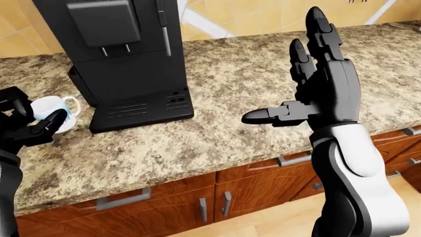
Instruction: Pick the mug from under the coffee machine dispenser and place it on the counter.
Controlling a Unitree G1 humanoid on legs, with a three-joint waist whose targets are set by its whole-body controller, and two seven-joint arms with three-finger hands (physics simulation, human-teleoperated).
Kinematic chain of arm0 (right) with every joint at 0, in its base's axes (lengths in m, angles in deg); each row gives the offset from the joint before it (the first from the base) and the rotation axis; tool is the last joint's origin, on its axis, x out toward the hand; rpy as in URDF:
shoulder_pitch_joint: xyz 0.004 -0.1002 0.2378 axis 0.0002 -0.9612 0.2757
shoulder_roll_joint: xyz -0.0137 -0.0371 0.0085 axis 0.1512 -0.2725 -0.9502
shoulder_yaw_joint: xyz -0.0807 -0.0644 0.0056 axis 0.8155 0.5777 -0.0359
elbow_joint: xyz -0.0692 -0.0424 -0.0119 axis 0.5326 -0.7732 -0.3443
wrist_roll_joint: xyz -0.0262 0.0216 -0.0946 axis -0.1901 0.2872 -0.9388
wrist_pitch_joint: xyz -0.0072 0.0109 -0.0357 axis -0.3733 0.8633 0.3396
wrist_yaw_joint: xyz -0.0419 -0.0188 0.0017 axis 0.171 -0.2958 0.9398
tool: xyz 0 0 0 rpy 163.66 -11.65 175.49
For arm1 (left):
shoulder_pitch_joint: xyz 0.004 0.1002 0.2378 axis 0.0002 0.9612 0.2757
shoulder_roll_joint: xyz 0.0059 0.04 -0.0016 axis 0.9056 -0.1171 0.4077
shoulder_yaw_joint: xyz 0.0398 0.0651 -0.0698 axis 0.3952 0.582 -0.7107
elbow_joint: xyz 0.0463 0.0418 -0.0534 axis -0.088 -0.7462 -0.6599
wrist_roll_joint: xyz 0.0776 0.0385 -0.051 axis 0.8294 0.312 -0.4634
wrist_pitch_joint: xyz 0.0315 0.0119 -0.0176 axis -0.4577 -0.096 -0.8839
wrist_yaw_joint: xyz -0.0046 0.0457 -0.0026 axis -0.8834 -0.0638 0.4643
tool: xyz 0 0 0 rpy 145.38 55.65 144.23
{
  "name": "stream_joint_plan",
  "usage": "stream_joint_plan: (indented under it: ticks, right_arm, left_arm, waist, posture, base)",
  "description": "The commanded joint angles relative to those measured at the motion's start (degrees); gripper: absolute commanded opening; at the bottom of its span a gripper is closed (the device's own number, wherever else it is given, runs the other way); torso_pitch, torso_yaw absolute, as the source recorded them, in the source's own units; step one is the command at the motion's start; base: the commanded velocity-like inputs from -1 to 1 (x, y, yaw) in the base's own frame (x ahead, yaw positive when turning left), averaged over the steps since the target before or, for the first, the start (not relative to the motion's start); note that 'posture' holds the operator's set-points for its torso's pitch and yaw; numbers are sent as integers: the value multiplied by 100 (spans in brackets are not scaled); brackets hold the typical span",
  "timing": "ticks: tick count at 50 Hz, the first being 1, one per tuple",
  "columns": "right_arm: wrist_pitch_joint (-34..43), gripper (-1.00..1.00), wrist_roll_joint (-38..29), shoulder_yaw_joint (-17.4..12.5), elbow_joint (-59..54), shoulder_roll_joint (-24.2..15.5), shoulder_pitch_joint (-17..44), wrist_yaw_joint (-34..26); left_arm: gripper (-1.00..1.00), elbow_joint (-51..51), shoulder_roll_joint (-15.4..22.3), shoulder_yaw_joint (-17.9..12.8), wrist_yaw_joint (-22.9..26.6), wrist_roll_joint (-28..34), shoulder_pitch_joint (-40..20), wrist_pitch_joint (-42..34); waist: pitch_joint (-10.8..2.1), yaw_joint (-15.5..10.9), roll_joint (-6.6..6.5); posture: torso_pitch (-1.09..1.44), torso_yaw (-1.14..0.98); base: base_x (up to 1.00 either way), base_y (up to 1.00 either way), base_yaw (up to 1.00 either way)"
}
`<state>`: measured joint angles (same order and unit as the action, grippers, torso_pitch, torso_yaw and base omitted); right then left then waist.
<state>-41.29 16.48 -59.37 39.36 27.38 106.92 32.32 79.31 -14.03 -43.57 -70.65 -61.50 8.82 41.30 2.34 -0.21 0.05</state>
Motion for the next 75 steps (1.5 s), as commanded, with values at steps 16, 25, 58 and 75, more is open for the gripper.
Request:
stream_joint_plan:
  ticks: [16,25,58,75]
  right_arm:
    - [-162,100,-34,-63,112,-71,124,-16]
    - [-122,100,6,-93,122,-104,157,-4]
    - [-108,100,5,-95,156,-114,149,-9]
    - [-45,100,89,-135,186,-189,208,37]
  left_arm:
    - [-100,-63,427,-488,-37,-31,-86,522]
    - [-100,-355,354,-471,-80,14,31,1061]
    - [-100,-1273,-74,-136,-76,521,369,2495]
    - [99,-1290,-82,-106,-42,486,371,2435]
  waist:
    - [-103,10,-50]
    - [-92,6,-49]
    - [-121,-5,-32]
    - [-124,-2,-33]
  posture:
    - [0,0]
    - [0,0]
    - [0,0]
    - [0,0]
  base:
    - [0,0,0]
    - [0,0,0]
    - [0,0,0]
    - [0,0,0]
